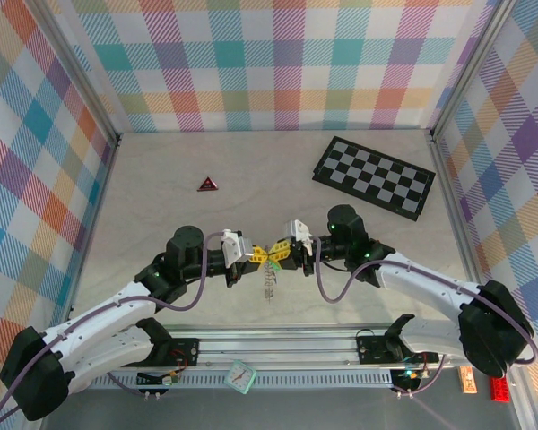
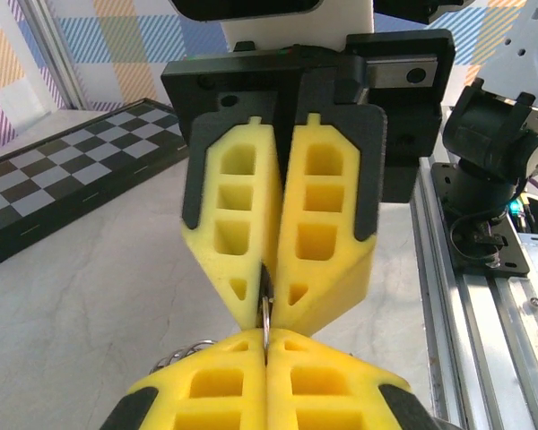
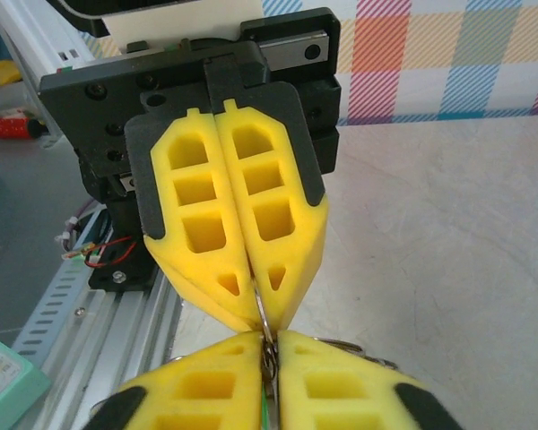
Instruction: Put the keys on the keyring
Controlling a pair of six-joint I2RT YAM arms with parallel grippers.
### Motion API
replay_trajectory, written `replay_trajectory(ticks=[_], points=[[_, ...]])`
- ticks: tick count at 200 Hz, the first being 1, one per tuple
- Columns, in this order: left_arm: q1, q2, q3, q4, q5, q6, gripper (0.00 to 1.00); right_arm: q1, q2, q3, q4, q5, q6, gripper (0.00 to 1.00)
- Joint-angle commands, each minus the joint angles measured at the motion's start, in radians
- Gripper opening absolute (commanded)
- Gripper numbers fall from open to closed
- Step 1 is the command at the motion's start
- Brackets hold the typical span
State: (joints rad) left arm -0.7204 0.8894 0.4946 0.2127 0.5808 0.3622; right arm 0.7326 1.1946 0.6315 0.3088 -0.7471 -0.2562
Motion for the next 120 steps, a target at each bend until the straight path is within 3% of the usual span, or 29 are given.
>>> replay_trajectory(ticks=[1, 9, 28, 40, 80, 120], points=[[-0.01, 0.004, -0.004, 0.072, 0.025, 0.001, 0.0, 0.01, 0.011, 0.039, 0.054, -0.037, 0.007, 0.0], [-0.01, 0.003, -0.002, 0.063, 0.004, 0.0, 0.0, 0.01, 0.007, 0.045, 0.029, -0.034, -0.013, 0.0], [-0.01, -0.004, 0.008, 0.023, -0.047, 0.001, 0.15, 0.01, -0.011, 0.064, -0.063, -0.007, -0.076, 0.0], [-0.01, -0.007, 0.023, -0.024, -0.07, 0.012, 0.19, 0.01, -0.024, 0.085, -0.147, 0.013, -0.13, 0.0], [-0.009, 0.019, 0.1, -0.206, -0.095, 0.074, 0.19, 0.011, -0.03, 0.18, -0.403, 0.052, -0.265, 0.0], [-0.009, 0.04, 0.143, -0.254, -0.089, 0.096, 0.18, 0.046, 0.011, 0.285, -0.585, 0.118, -0.37, 0.0]])
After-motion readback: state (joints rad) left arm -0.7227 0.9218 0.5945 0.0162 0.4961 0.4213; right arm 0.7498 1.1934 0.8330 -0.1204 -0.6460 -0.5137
